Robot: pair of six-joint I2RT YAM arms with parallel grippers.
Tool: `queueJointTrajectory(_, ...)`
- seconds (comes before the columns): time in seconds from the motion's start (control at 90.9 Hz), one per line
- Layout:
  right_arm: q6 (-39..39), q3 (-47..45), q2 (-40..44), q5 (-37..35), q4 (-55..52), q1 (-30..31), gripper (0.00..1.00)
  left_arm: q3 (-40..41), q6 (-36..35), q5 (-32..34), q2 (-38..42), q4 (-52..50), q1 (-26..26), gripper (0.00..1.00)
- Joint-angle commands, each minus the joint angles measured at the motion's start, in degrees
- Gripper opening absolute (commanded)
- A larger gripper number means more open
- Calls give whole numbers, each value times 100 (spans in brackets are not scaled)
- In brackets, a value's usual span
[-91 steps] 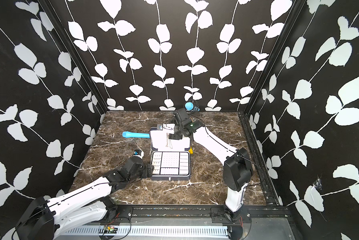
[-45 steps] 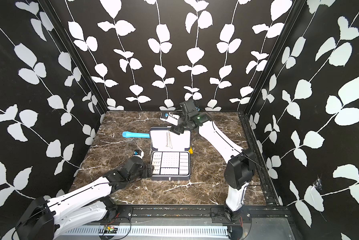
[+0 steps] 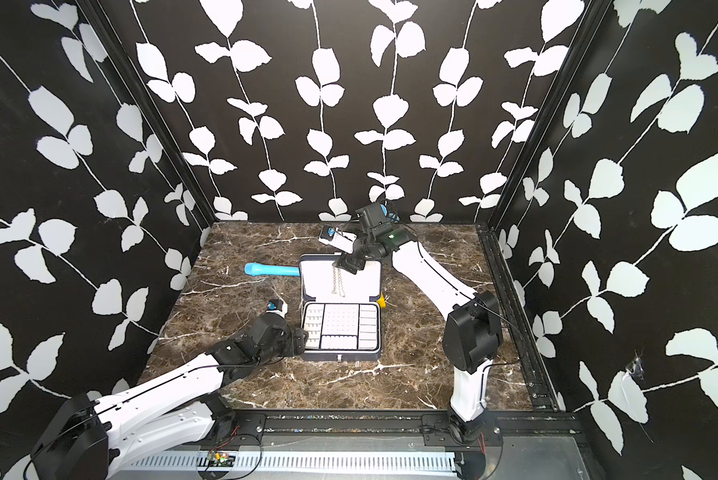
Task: Put jewelry chain into jewelry box
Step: Close the fastener on the jewelry box.
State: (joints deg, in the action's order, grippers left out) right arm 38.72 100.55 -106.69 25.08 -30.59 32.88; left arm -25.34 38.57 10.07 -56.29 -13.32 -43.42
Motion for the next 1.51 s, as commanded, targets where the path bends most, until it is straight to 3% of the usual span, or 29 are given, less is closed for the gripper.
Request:
queueJointTrajectory(0.0, -114, -41, -53, -15, 251, 8, 77, 14, -25, 5, 9, 7, -24, 86)
queueJointTrajectory(0.671, -175, -185, -149, -63, 246, 25, 76, 49, -10, 13, -31, 41, -18, 86)
queueJointTrajectory(1.496, -79, -310, -61, -253, 246, 25, 38, 89, 36, 13, -20, 71, -17, 85)
